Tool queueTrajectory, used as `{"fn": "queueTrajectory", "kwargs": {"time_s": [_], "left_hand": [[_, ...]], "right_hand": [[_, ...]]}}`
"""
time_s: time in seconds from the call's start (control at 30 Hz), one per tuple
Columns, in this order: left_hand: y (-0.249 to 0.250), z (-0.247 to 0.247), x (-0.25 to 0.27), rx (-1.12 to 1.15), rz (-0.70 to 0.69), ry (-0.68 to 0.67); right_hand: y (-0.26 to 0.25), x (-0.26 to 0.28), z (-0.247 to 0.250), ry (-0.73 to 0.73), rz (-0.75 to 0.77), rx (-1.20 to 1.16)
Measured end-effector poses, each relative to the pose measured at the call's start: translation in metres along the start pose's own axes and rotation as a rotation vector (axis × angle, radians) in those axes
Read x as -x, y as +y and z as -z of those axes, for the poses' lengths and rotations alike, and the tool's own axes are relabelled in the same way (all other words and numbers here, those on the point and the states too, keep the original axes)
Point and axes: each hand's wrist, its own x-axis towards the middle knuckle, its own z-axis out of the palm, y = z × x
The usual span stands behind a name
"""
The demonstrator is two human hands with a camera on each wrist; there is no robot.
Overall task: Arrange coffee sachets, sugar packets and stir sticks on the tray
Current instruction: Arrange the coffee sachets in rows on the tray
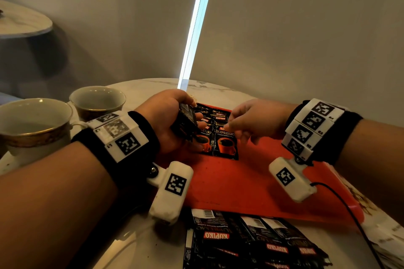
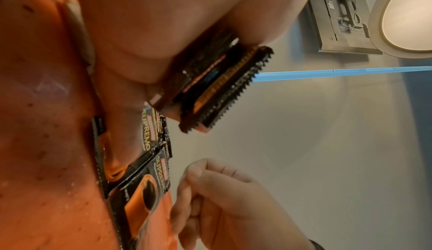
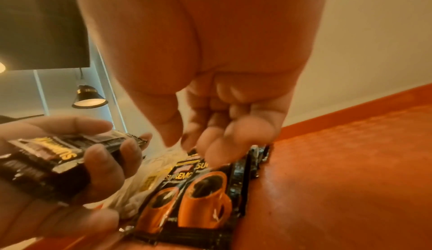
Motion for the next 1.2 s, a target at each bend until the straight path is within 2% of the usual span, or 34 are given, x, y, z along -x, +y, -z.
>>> {"fn": "queueTrajectory", "kwargs": {"time_s": [0.07, 0.17, 0.5, 0.67, 0.83, 0.97, 1.2], "left_hand": [[0.001, 0.001, -0.001, 0.017, -0.010, -0.015], [0.004, 0.004, -0.003, 0.044, -0.036, -0.004], [0.007, 0.011, -0.004, 0.092, -0.104, 0.006], [0.007, 0.010, -0.002, 0.155, -0.128, -0.003], [0.008, 0.009, -0.002, 0.161, -0.155, -0.029], [0.009, 0.010, -0.003, 0.122, -0.140, -0.063], [0.009, 0.013, -0.005, 0.080, -0.132, -0.067]], "right_hand": [[-0.004, 0.006, -0.004, -0.124, 0.017, 0.040], [-0.008, 0.010, -0.012, -0.202, 0.026, 0.128], [-0.014, 0.010, -0.020, -0.180, 0.017, 0.283], [-0.018, 0.016, -0.008, -0.085, 0.052, 0.283], [-0.025, 0.027, 0.002, 0.108, 0.274, 0.142], [-0.031, 0.033, 0.003, 0.151, 0.425, -0.014], [-0.039, 0.039, -0.004, 0.266, 0.501, 0.104]]}}
